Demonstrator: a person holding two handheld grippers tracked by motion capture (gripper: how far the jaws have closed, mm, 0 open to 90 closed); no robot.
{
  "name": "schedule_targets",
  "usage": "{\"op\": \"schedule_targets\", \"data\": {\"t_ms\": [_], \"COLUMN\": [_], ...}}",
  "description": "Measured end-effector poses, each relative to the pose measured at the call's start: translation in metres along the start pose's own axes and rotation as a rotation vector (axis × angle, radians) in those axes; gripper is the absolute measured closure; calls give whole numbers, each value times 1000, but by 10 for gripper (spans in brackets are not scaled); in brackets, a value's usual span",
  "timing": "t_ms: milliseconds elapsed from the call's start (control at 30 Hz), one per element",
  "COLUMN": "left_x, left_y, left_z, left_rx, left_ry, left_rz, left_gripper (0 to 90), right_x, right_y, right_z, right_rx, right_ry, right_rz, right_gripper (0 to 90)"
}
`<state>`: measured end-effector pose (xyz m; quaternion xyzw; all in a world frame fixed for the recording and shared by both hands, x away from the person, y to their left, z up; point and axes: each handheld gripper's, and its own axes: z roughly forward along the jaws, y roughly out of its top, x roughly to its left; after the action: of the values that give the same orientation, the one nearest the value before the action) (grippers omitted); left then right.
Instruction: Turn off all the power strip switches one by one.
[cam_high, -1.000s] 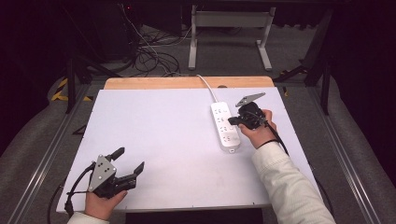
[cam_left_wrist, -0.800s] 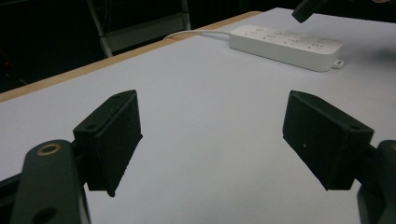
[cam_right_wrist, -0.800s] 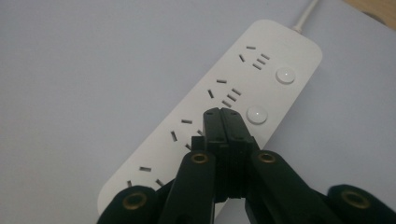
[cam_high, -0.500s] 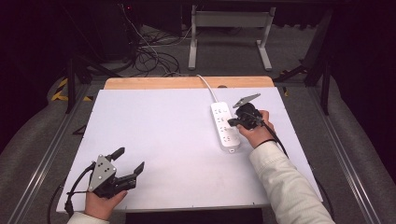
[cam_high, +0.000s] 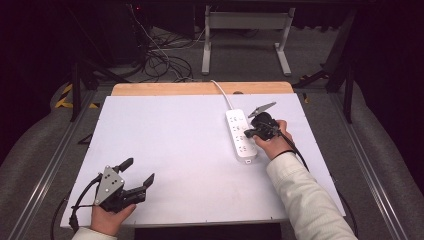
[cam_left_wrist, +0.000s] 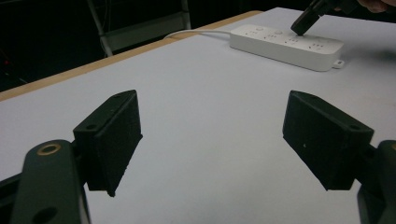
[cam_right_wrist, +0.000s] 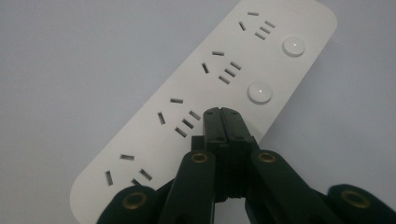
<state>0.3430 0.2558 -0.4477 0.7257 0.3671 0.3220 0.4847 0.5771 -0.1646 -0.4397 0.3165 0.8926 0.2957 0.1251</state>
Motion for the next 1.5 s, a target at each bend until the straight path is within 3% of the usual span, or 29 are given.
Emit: {"op": "schedule_targets", "data": {"t_ms": [433,767,1000,1233,1300,1400,1433,1500], "left_x": [0,-1,-1,-1,-1,0,0,0], "left_y": [0,0,0,0,0,0,0,0], "left_z": [0,-1,0,0,-1,-1,-1,0], "left_rx": [-1,0,0,-1,0,-2,-1,2], "left_ry": [1,-4,-4,-6,-5,-3,-3,-3], "left_rz": [6,7,8,11,12,10,9,7], "left_gripper": [200,200,199,199,199,199,199,199], "right_x": [0,2,0,3,2,7,13,13], "right_y": [-3,-2,-3,-3,-4,-2,3,6], "right_z": [2,2,3,3,3,-2,-13,-18], "right_rx": [0,9,-1,1,-6,-23,-92,-123], "right_ry": [1,-19,-3,-30,-23,-62,-73,-57], "right_rz": [26,20,44,41,57,23,7,13], "right_gripper": [900,900,900,900,900,900,900,900]}}
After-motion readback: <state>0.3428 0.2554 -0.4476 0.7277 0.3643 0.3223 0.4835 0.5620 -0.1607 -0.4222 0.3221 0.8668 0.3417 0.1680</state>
